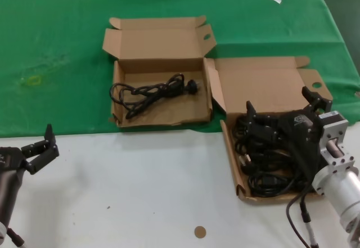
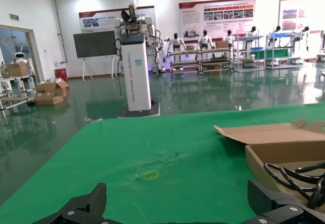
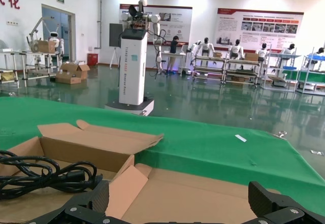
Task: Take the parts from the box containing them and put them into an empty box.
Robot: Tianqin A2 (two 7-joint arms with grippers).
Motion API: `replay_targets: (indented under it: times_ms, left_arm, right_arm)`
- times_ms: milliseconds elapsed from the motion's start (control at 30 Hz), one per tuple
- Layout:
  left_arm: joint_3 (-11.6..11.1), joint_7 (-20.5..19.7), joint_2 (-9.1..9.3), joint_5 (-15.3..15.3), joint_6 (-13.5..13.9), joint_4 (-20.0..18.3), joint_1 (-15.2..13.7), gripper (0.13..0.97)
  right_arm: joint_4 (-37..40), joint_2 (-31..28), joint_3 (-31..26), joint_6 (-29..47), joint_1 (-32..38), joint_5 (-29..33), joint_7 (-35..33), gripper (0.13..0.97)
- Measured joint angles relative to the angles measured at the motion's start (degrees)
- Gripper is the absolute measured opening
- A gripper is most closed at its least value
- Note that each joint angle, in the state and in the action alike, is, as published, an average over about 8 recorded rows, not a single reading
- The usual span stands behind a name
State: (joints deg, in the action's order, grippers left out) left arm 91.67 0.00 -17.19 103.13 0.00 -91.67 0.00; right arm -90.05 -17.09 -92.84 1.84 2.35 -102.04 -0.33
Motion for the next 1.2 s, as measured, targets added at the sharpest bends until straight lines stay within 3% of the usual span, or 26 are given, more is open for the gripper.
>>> replay_targets:
  times_ms: [1200]
  left_arm:
    - [0.0, 0.0, 0.0, 0.0, 0.0, 0.0, 0.0, 0.966]
  right_arm:
    - [0.0, 0.0, 0.0, 0.0, 0.0, 0.0, 0.0, 0.966]
